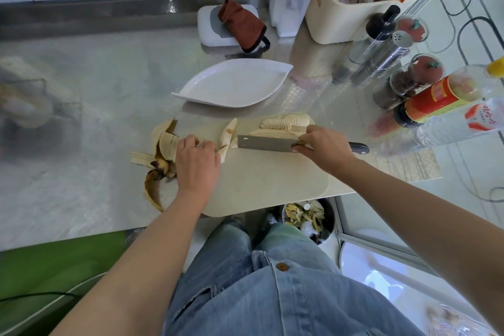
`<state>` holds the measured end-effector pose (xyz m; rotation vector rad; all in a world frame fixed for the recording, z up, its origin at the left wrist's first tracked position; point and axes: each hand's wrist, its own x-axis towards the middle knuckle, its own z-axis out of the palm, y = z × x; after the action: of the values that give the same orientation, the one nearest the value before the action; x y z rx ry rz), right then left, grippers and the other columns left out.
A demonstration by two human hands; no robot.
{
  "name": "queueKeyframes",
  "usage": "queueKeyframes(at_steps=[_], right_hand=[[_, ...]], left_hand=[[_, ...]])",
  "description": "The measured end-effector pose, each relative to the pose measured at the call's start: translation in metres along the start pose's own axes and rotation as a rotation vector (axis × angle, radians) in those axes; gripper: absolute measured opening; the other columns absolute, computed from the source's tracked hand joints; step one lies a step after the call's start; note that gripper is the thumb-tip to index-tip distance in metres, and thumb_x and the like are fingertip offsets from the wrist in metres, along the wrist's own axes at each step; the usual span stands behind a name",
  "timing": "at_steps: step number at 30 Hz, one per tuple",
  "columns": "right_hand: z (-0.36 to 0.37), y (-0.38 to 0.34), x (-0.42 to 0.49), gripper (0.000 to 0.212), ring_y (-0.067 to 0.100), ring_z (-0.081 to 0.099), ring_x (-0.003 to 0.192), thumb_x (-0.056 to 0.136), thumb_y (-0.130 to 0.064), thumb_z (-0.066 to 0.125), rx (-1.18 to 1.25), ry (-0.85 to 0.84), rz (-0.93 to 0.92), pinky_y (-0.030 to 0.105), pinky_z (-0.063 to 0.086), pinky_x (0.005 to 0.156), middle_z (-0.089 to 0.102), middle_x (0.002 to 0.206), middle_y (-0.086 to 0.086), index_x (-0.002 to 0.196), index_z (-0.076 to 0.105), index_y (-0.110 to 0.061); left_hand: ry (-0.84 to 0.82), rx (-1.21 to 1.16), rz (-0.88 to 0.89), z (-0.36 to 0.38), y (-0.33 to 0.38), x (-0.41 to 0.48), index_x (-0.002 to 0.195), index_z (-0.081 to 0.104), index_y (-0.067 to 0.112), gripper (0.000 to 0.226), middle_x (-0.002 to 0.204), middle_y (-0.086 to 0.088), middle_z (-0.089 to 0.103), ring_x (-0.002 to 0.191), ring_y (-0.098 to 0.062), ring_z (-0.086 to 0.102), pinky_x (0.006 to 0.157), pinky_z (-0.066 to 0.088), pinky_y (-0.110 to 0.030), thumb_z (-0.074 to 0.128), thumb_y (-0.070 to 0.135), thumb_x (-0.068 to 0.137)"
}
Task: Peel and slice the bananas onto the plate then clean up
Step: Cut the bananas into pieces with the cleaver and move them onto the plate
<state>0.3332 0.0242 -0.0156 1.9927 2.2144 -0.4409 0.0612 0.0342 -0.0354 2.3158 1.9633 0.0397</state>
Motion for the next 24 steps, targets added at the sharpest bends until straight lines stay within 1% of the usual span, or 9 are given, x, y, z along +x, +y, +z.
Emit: queueKeyframes(at_steps=[3,6,11,13,16,18,21,24], right_hand=[[0.000,0.004,-0.005,0.035,0.021,0.056,0.071,0.094,-0.046,0.051,0.017,-0.013,-0.056,0.026,0.031,0.053,0.054,0.088,0.000,0.103,0.071,-0.019],[-0.001,0.012,-0.009,0.034,0.021,0.056,0.071,0.093,-0.044,0.052,0.000,-0.070,-0.135,0.027,0.032,0.055,0.056,0.090,-0.001,0.103,0.072,-0.019],[0.000,0.009,-0.003,0.034,0.018,0.048,0.067,0.094,-0.043,0.052,0.012,0.039,0.001,0.026,0.026,0.051,0.048,0.085,-0.002,0.102,0.071,-0.015],[-0.001,0.008,-0.005,0.034,0.018,0.049,0.066,0.094,-0.043,0.052,0.021,0.033,-0.034,0.025,0.025,0.050,0.049,0.085,-0.001,0.103,0.071,-0.017],[-0.004,0.009,-0.009,0.033,0.021,0.053,0.069,0.094,-0.044,0.051,0.012,-0.044,-0.129,0.022,0.021,0.046,0.055,0.090,0.000,0.103,0.071,-0.019],[-0.003,0.008,-0.007,0.034,0.020,0.052,0.069,0.094,-0.045,0.051,-0.005,-0.036,-0.104,0.023,0.022,0.046,0.054,0.090,0.000,0.104,0.070,-0.019],[-0.001,0.007,-0.002,0.036,0.018,0.050,0.069,0.094,-0.044,0.050,0.030,0.031,0.013,0.026,0.030,0.052,0.050,0.087,0.001,0.106,0.070,-0.016],[0.002,0.008,-0.005,0.036,0.017,0.050,0.069,0.094,-0.045,0.051,0.064,0.025,-0.002,0.025,0.029,0.050,0.050,0.084,-0.003,0.101,0.070,-0.016]], left_hand=[[0.019,-0.017,-0.008,0.000,0.001,0.000,0.096,0.071,0.008,0.018,0.083,-0.008,0.064,0.088,-0.023,0.051,0.078,0.046,-0.038,0.061,0.022,0.091],[0.015,-0.007,-0.019,0.002,0.001,0.000,0.095,0.072,0.008,0.018,0.082,-0.008,0.063,0.087,-0.022,0.050,0.076,0.045,-0.037,0.060,0.022,0.091],[0.027,-0.024,-0.031,0.001,0.002,0.000,0.091,0.072,0.006,0.019,0.078,-0.009,0.061,0.083,-0.023,0.049,0.074,0.047,-0.038,0.060,0.021,0.091],[0.026,-0.025,-0.027,0.001,0.002,0.000,0.092,0.072,0.007,0.020,0.078,-0.009,0.060,0.082,-0.022,0.048,0.073,0.046,-0.038,0.059,0.022,0.091],[0.023,-0.027,-0.026,0.005,0.002,0.000,0.093,0.071,0.008,0.024,0.077,-0.008,0.060,0.083,-0.021,0.047,0.074,0.045,-0.037,0.056,0.027,0.091],[0.030,-0.036,-0.023,0.007,0.001,0.000,0.092,0.070,0.008,0.026,0.076,-0.007,0.060,0.082,-0.021,0.046,0.074,0.044,-0.037,0.055,0.029,0.090],[0.029,-0.037,-0.010,0.007,0.000,-0.001,0.093,0.070,0.008,0.029,0.078,-0.007,0.062,0.084,-0.020,0.047,0.075,0.043,-0.036,0.054,0.033,0.090],[0.021,-0.021,0.027,0.010,-0.002,-0.006,0.097,0.065,0.011,0.035,0.087,-0.005,0.063,0.091,-0.020,0.048,0.079,0.044,-0.036,0.053,0.042,0.089]])
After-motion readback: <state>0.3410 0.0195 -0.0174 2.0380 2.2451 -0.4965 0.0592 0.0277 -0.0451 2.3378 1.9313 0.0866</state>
